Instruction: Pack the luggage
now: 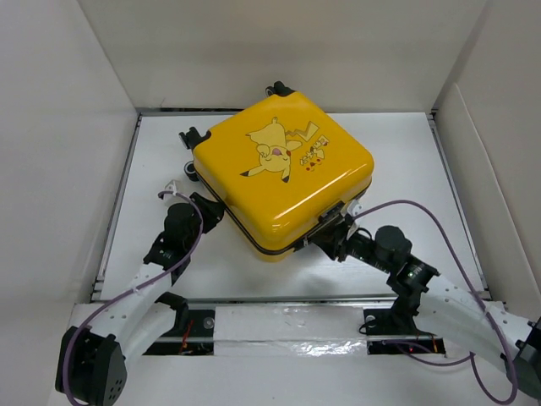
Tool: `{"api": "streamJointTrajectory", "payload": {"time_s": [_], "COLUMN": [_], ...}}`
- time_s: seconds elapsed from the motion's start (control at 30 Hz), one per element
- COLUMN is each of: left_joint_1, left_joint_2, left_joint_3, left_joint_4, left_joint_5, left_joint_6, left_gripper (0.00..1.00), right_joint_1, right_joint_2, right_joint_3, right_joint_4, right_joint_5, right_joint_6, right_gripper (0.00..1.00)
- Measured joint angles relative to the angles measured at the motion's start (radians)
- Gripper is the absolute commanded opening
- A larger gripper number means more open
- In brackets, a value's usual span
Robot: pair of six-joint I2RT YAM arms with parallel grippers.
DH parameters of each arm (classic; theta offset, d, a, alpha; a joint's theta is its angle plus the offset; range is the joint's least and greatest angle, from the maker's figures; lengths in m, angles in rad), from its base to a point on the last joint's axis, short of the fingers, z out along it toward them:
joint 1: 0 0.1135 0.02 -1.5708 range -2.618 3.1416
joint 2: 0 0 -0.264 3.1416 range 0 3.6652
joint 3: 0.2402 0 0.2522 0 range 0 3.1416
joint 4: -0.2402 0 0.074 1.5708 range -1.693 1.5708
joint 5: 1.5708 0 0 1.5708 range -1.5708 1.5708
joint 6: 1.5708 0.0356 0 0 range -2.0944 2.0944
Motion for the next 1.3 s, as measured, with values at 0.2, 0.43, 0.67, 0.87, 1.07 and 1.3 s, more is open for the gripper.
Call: {"api": "streamJointTrajectory", "payload": {"time_s": [0.2, 0.43, 0.67, 0.87, 1.07, 1.3], "left_joint_1": [-0.005, -0.007, -0.018, -0.021, -0.021, -0.172], "left_joint_2": [-0.056, -0.101, -0.118, -0.119, -0.151, -0.092], "left_joint_3": [-0.015, -0.051, -0.108, -0.227, -0.251, -0.242], "left_joint_4": [-0.027, -0.004, 0.058, 0.129, 0.152, 0.178], "left_joint_5": [-0.029, -0.043, -0.003, 0.108, 0.177, 0.104], "left_joint_6": [0.007, 0.011, 0.031, 0.053, 0.11, 0.175], "left_gripper": [0.36, 0.32, 0.0, 0.0, 0.0, 0.0], "right_joint_1": [0.05, 0.095, 0.144, 0.156, 0.182, 0.196], "right_joint_2": [0.071, 0.203, 0.267, 0.314, 0.373, 0.391], "right_joint_3": [-0.05, -0.05, -0.045, -0.045, -0.043, -0.046], "right_joint_4": [0.044, 0.122, 0.164, 0.227, 0.305, 0.33], "right_joint_5": [0.093, 0.126, 0.161, 0.192, 0.251, 0.312], "right_joint_6": [0.008, 0.0, -0.003, 0.007, 0.014, 0.06], "right_gripper": [0.45, 0.48, 0.49, 0.46, 0.24, 0.0]}}
